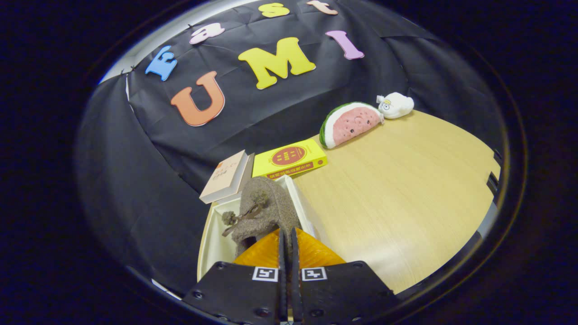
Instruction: Open the storage box then place both shoes into the box .Put the left shoe in first, then the right shoe, with the right side of both shoes facing outward in a uniform manner.
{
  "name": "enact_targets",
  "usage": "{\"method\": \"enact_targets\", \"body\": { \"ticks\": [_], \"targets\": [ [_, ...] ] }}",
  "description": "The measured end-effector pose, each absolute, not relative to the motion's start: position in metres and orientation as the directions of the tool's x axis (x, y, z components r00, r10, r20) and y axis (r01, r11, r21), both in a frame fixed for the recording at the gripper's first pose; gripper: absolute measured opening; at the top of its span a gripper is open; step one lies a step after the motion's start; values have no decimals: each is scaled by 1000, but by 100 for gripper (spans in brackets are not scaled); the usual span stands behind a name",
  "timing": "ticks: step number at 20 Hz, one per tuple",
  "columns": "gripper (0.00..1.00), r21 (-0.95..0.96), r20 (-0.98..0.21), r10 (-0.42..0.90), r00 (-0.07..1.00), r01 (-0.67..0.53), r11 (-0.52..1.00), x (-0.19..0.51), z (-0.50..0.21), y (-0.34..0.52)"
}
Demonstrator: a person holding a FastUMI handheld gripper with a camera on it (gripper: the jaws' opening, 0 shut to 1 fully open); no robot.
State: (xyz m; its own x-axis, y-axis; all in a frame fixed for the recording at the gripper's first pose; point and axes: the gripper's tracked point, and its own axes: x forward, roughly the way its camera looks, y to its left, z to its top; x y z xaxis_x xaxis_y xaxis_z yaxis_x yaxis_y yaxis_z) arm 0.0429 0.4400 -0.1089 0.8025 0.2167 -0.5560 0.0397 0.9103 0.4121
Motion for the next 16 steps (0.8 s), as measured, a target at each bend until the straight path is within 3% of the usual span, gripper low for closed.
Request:
{"method": "enact_targets", "body": {
  "ticks": [3,4,11,16],
  "targets": [
    [14,428,-508,238,828,3,904,43,-96,439],
    [28,424,-492,248,834,-19,906,41,-90,440],
    [91,303,-303,289,908,-196,933,35,-33,415],
    [96,231,-198,300,933,-253,939,23,3,368]
  ]
}}
